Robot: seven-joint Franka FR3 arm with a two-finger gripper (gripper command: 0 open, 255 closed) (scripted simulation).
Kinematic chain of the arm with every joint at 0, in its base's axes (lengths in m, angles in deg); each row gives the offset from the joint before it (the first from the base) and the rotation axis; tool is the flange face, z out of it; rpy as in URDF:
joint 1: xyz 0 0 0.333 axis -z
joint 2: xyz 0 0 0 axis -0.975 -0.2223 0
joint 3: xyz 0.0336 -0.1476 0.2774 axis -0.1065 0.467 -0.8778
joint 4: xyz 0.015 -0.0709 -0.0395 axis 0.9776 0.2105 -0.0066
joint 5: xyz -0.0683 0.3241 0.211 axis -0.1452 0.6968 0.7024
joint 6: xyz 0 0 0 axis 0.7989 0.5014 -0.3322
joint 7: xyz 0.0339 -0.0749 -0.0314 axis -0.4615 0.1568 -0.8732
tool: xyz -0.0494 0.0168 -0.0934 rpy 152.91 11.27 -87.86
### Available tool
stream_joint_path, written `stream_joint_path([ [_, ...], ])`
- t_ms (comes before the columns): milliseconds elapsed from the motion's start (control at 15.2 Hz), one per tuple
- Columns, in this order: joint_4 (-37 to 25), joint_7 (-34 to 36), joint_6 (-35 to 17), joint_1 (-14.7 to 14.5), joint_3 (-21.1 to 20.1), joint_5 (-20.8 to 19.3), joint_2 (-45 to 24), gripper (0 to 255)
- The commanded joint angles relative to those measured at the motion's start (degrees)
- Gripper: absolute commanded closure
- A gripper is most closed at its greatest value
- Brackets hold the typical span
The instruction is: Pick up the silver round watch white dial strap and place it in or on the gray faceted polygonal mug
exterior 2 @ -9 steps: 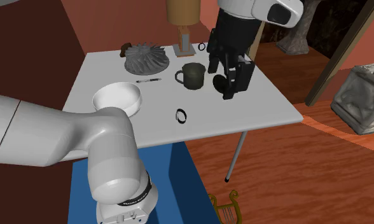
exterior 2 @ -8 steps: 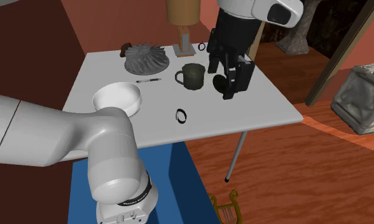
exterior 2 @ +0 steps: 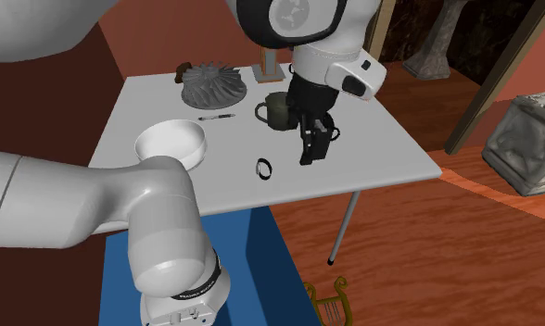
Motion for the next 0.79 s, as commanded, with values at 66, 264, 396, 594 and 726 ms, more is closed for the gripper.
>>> stream_joint_path([
  [66,5.73,2.28,-4.2,-0.83,-2.04,2.92,1.85,0],
  [264,10.99,4.37,-9.05,-2.08,-4.34,6.2,2.58,0],
  [396,14.2,5.73,-12.56,-3.18,-6.05,8.67,2.56,0],
  [594,18.5,7.68,-18.4,-5.29,-8.87,12.83,1.53,0],
  [726,20.95,8.89,-22.78,-7.04,-10.85,15.92,0.01,0],
])
